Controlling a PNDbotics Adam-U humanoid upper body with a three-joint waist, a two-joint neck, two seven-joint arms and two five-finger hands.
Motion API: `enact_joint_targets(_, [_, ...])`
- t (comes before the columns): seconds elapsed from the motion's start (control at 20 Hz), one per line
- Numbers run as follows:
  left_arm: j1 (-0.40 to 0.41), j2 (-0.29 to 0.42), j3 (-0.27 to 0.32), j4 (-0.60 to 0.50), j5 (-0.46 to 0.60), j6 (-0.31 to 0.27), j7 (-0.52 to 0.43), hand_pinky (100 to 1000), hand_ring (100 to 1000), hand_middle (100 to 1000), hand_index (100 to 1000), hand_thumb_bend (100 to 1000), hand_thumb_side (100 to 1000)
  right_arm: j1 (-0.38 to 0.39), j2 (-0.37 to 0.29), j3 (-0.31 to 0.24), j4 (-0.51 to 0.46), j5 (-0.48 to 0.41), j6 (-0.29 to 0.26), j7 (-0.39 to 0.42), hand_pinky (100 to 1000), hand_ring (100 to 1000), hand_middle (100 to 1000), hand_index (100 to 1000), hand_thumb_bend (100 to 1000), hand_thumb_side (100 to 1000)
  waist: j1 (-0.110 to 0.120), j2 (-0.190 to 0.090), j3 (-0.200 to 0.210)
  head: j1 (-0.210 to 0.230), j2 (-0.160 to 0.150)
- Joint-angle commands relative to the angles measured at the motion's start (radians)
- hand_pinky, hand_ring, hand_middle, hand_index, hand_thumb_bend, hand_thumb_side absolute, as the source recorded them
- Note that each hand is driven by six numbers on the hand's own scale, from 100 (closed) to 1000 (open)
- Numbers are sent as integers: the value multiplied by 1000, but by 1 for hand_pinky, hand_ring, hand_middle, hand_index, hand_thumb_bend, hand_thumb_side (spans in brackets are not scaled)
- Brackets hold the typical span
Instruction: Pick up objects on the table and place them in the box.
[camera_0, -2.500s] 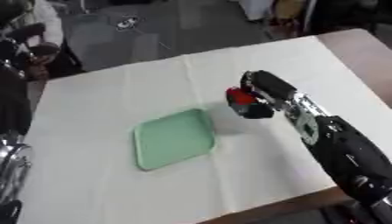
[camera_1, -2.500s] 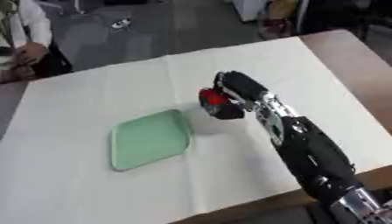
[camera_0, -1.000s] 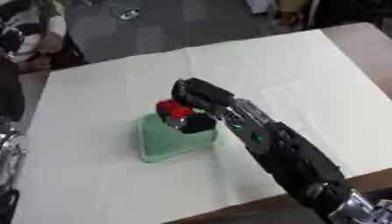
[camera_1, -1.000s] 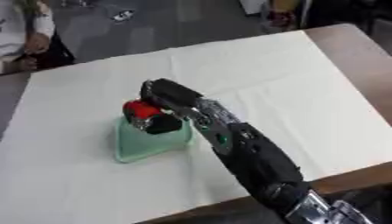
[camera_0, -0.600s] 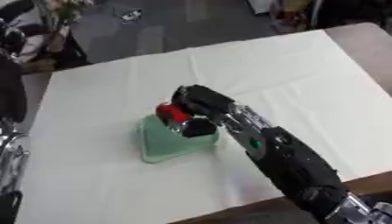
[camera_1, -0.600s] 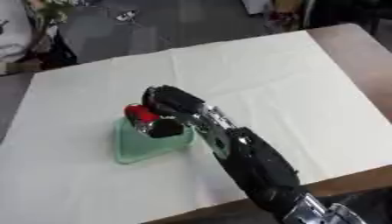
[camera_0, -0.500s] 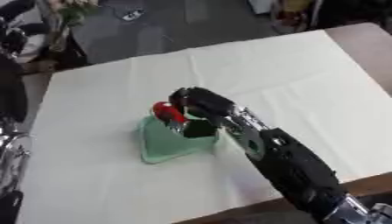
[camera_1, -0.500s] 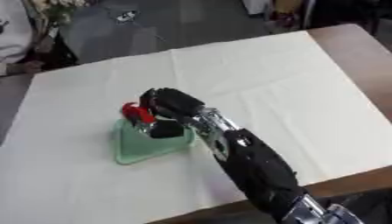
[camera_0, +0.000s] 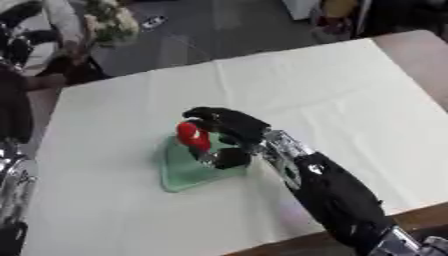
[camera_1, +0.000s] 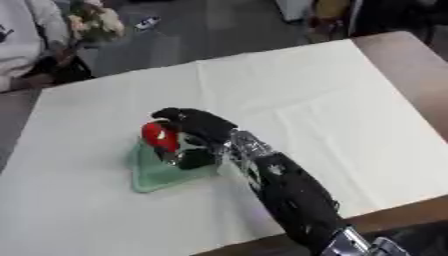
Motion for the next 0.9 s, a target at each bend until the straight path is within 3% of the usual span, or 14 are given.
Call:
enact_joint_targets(0.05, [-14,12,1,-19,2,-4,-2,642,739,855,895,344,900,-26,7,-12,0,22,0,-9,926,995,993,973,199,1000,-2,-9,2,-11,-11])
enact_joint_targets(0.9, [-8,17,3,-19,-1,-3,1,641,739,854,895,346,900,-27,-5,-18,-4,25,18,-23,907,966,974,958,232,1000,-3,-12,-5,-8,-6])
